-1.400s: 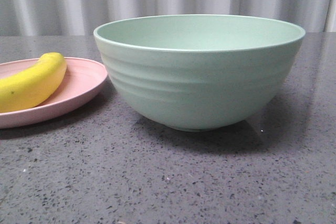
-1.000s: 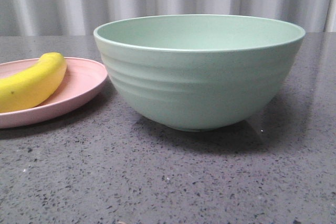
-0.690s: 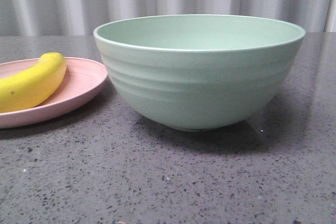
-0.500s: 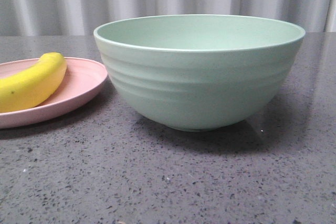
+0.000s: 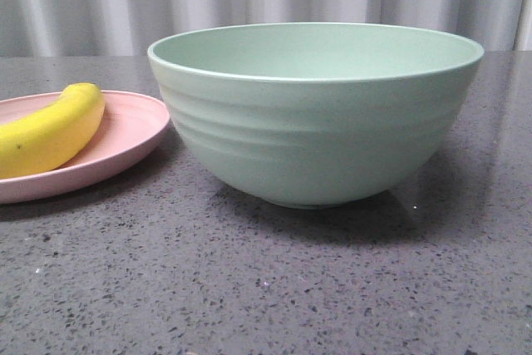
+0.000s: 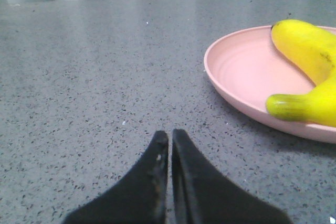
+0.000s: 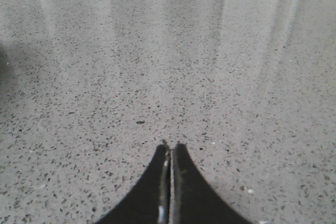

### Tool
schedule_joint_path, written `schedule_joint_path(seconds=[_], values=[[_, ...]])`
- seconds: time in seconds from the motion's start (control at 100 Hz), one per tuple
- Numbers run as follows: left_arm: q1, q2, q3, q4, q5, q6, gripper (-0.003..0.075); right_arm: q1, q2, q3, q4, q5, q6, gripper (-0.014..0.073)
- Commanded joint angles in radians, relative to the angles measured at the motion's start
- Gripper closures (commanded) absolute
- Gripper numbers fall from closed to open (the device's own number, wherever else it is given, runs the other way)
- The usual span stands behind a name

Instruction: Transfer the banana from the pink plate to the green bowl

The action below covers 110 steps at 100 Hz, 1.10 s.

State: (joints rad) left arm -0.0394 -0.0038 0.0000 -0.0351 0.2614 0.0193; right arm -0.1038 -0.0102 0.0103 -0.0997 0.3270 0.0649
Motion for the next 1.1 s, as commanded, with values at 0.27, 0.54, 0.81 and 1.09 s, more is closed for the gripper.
schedule_joint_path(seconds=[0.27, 0.54, 0.81, 1.09], values=[[0.001, -0.029, 0.01, 0.001, -0.098, -0.008, 0.0741, -0.005, -0.023, 0.021, -0.021, -0.196, -0.001, 0.0659], [0.001, -0.029, 0.01, 0.001, -0.098, -0.008, 0.0741, -0.005, -0.023, 0.021, -0.021, -0.26, -0.001, 0.0659], [0.001, -0.029, 0.01, 0.001, -0.115, -0.008, 0.0741, -0.005, -0.023, 0.021, -0.021, -0.32, -0.001, 0.0659], [0.001, -0.029, 0.01, 0.001, -0.131, -0.008, 0.074, -0.005, -0.023, 0.021, -0.014, -0.32, -0.001, 0.0659]])
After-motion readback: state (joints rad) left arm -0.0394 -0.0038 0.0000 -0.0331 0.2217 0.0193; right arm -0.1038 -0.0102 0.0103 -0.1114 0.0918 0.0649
